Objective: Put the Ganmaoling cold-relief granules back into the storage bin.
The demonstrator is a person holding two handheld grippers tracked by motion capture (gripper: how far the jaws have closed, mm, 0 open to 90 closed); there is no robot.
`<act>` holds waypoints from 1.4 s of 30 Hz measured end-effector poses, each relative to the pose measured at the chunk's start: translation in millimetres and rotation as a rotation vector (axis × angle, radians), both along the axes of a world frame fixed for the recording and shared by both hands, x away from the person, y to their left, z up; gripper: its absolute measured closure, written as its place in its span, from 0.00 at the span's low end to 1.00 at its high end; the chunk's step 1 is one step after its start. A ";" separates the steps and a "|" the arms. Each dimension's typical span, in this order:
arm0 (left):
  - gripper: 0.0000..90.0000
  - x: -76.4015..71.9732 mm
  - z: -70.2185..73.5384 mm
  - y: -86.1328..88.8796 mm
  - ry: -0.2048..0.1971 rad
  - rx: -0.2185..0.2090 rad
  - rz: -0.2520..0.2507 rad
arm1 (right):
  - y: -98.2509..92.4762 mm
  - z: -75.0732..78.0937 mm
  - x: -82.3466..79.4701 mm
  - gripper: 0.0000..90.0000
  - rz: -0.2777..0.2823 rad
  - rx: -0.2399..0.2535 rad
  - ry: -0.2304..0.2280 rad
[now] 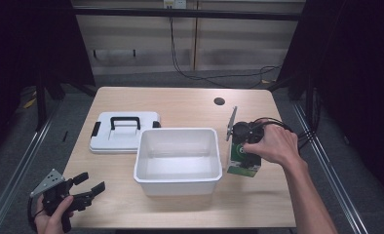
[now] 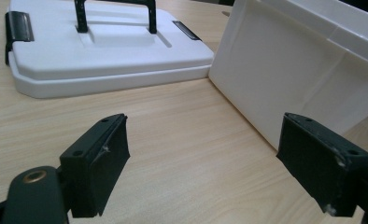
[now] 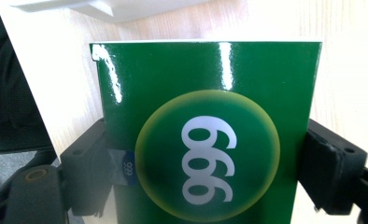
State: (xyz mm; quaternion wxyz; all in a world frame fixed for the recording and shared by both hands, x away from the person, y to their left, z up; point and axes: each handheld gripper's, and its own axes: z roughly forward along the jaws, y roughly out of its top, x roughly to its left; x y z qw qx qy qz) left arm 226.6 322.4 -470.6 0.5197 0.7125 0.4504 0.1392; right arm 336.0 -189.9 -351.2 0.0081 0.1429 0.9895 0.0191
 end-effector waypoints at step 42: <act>0.18 0.3 0.3 -2.9 -0.010 0.003 -0.023 | 30.0 88.1 3.6 0.18 0.065 0.104 -0.064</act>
